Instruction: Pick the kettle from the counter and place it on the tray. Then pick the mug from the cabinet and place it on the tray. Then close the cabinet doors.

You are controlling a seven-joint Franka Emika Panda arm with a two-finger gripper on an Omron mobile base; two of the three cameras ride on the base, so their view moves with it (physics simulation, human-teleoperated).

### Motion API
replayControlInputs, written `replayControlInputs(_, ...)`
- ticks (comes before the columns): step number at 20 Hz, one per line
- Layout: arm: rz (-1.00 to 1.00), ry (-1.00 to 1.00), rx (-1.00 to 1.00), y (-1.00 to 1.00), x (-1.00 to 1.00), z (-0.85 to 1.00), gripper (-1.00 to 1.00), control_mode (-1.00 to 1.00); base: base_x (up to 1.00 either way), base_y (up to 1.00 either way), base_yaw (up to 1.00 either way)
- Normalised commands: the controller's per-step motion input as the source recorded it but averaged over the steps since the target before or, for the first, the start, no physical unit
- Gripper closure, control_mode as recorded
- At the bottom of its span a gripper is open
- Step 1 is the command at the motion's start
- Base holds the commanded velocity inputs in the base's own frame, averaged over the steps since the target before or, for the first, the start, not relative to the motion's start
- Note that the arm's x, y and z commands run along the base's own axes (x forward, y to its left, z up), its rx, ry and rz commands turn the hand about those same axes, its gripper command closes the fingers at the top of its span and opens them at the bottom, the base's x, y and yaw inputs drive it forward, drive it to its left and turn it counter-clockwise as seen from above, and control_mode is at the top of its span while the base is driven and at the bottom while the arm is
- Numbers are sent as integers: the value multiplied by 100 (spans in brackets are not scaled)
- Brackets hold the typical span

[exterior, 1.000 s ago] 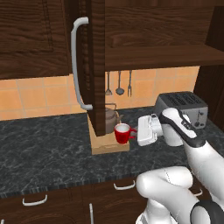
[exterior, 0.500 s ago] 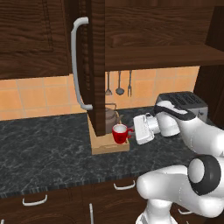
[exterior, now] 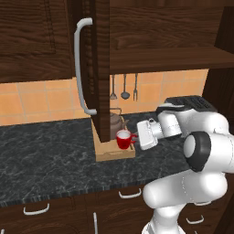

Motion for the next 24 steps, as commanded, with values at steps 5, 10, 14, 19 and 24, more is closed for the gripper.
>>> replayControlInputs(5,2,-2,0,0,30,-24,100,-100,0,0,0)
replayControlInputs(10,0,0,0,0,28,-17,100,-100,0,0,0)
replayControlInputs(14,0,0,0,0,8,-3,100,-100,0,0,0)
replayControlInputs(19,-4,0,0,4,6,0,100,-100,0,0,0)
replayControlInputs(24,-11,1,-4,2,5,-1,100,-100,0,0,0)
